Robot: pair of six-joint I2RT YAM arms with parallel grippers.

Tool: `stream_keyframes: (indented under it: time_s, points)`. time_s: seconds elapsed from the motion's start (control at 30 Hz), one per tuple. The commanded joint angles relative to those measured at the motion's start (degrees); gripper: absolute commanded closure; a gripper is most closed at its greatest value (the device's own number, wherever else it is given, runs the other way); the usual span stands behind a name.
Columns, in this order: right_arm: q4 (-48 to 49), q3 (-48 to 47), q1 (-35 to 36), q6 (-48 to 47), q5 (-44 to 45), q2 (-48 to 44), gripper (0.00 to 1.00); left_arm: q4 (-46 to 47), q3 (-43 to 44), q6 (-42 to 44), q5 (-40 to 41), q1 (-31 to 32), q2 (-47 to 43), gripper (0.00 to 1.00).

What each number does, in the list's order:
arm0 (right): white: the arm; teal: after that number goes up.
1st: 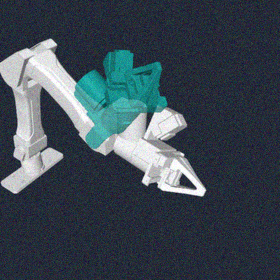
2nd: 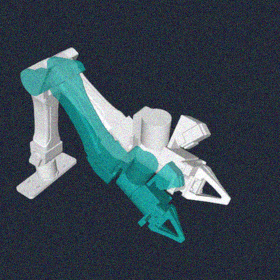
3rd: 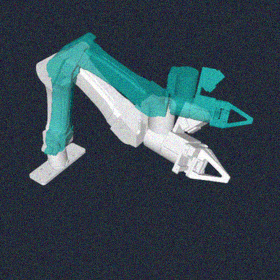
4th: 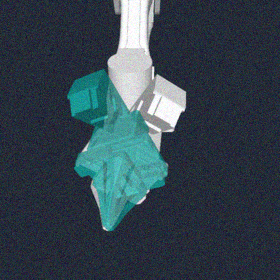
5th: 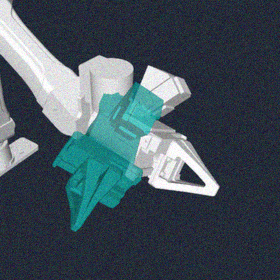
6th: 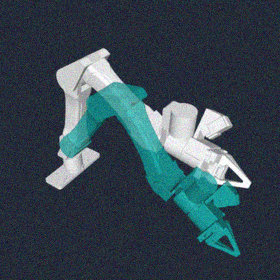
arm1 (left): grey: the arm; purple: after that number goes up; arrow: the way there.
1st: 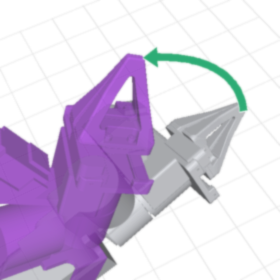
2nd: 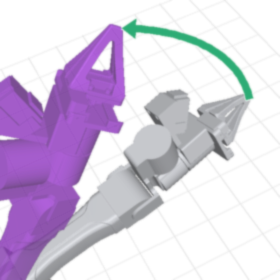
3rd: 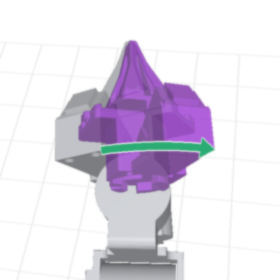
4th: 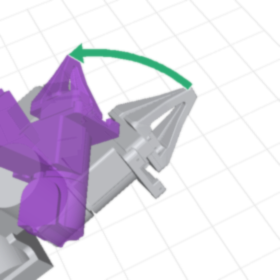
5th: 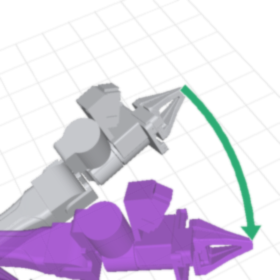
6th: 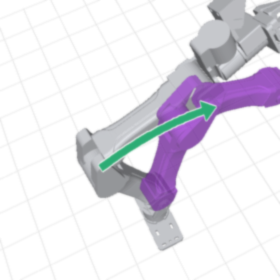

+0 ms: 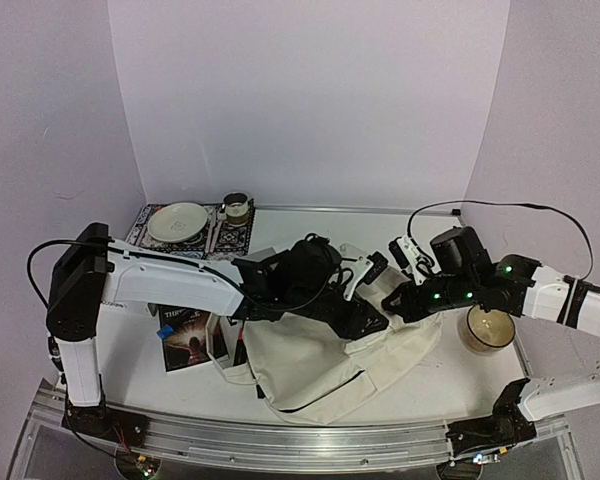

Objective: Pack the student bag
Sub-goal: Pick up the lower front pocket of the student bag, then unzip the lower front pocket of the student bag.

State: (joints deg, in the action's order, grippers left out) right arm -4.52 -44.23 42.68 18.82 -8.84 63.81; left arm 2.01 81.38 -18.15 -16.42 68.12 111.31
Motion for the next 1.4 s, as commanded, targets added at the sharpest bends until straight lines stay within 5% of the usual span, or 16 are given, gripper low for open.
stream_keyframes:
  time_s: [0.0,0.2,0.47,0.7,0.8,0.87,1.13,1.37]
  points:
    - [3.99,-2.66,0.04,-1.03,-3.02,-0.60,1.00,-0.78,2.17,-2.55,2.91,-0.98,-0.37,0.59]
    - [3.99,-2.28,0.04,-1.27,-3.25,-0.97,1.00,-1.22,1.72,-4.06,-0.52,-1.71,0.13,0.62]
    - [3.99,-2.10,0.04,-1.33,-3.08,-1.00,1.00,-1.48,2.04,-4.46,-4.40,-1.68,0.90,0.85]
    - [3.99,-1.65,0.04,-1.39,-2.76,-1.50,1.00,-1.49,2.30,-4.09,-8.29,-1.68,0.75,0.85]
    - [3.99,-1.57,0.05,-1.51,-2.54,-1.50,1.00,-1.49,2.60,-3.86,-10.30,-1.68,1.20,0.92]
    - [3.99,-1.35,0.08,-1.59,-2.04,-1.58,1.00,-1.63,2.13,-3.29,-9.06,-1.74,0.79,1.00]
    - [2.58,0.47,0.04,-2.18,-0.21,-4.85,1.00,-3.93,-4.40,-2.96,5.58,-6.07,-5.44,1.00]
    - [0.55,2.24,0.04,-2.91,-0.10,-7.83,1.00,-3.83,-8.01,-3.02,8.92,-10.12,-8.02,1.00]
